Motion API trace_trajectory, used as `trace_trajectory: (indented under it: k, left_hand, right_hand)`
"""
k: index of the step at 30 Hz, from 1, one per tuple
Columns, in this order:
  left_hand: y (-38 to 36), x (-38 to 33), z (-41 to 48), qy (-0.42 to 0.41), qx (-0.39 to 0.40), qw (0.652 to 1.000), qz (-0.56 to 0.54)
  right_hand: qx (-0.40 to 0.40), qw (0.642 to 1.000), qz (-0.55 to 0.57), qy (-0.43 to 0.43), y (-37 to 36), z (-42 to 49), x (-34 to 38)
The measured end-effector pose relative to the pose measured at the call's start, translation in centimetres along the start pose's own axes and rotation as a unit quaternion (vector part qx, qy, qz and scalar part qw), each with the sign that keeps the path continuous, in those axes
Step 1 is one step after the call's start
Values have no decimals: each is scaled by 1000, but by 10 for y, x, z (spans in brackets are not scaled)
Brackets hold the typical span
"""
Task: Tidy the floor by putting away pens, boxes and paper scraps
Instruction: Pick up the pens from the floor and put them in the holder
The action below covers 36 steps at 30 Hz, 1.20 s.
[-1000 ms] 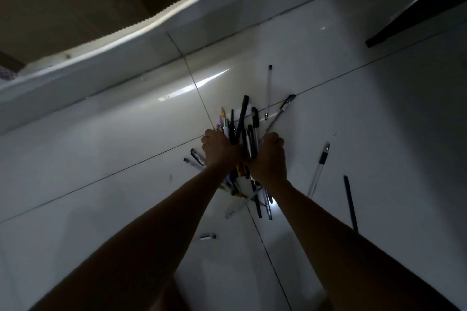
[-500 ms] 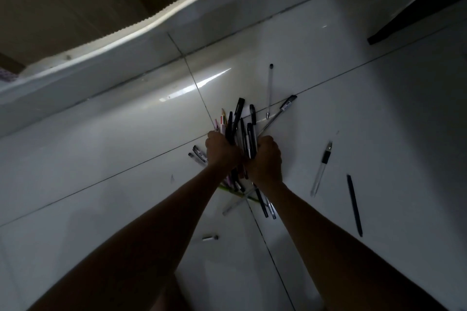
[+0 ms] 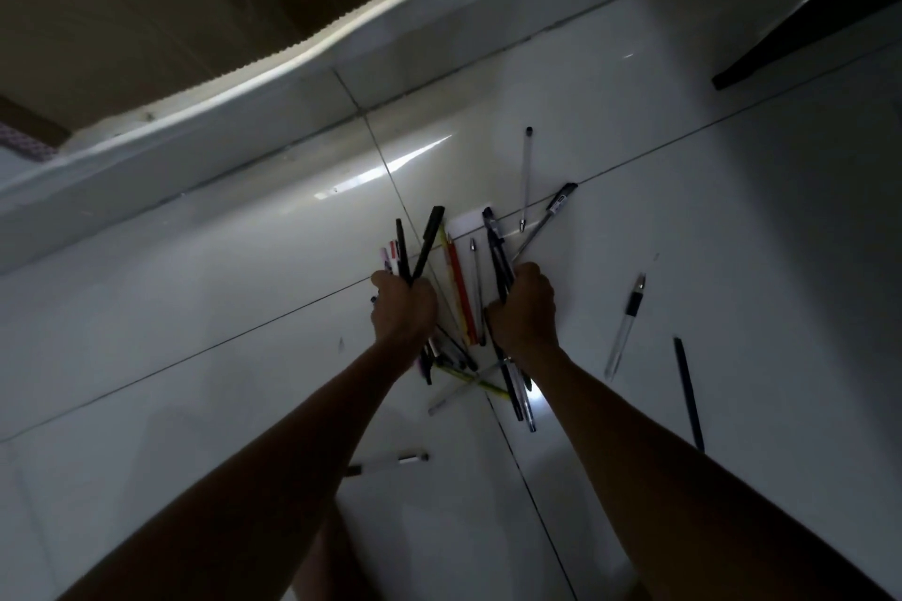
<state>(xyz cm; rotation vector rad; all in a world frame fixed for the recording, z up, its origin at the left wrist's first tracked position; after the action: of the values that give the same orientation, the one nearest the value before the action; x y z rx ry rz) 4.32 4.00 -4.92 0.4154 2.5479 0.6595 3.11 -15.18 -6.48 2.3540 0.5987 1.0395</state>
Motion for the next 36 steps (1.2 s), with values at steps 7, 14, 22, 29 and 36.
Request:
trace_trajectory:
  k: [7, 14, 22, 29, 36]
  left_hand:
    - [13, 29, -2, 73, -14, 997, -17]
    - [8, 35, -4, 48, -1, 999, 2]
    - [-3, 13, -5, -17, -11, 999, 27]
    - [-29, -6, 1, -25, 16, 998, 60]
    - [-33, -5, 3, -11, 6, 998, 67]
  right_hand:
    - [5, 1000, 8, -26, 2, -3, -4]
    - [-11, 1000, 4, 3, 10, -6, 8]
    - [-29, 998, 46, -4, 8, -3, 13]
    - [-21, 999, 22, -19, 2, -3, 13]
    - [-29, 998, 47, -2, 3, 0, 19]
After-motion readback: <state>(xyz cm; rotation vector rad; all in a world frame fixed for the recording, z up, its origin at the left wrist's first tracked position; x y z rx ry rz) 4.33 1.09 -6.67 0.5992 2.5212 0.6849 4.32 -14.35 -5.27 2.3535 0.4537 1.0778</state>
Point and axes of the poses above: each hand's wrist, its own z-axis towards the middle knuckle, its own y-axis out of the back of the hand, x = y × z, the point moved 10 cm from there along z, towards the middle knuckle, and after that the axes turned 4 degrees about y, right-handed, at the moved point
